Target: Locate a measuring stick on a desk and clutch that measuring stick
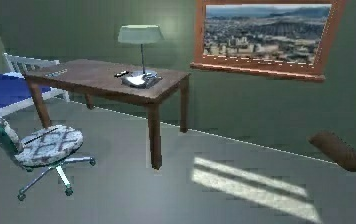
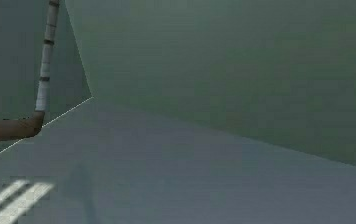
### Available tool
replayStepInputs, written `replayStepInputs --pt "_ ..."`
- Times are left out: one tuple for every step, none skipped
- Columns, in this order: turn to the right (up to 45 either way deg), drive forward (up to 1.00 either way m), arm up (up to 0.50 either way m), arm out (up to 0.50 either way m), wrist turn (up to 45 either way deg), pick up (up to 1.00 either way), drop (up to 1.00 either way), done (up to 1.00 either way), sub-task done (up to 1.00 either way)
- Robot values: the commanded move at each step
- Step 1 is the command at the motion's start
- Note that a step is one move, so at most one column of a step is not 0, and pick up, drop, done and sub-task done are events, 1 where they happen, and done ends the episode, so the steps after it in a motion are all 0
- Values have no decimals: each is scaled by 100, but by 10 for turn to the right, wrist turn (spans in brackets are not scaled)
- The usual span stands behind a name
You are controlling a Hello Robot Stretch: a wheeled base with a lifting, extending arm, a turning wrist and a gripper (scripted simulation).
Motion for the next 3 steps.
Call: replayStepInputs --pt "90 0 0 0 0 0 0 0 0" --pt "0 90 0 0 0 0 0 0 0" --pt "-450 0 0 0 0 0 0 0 0"
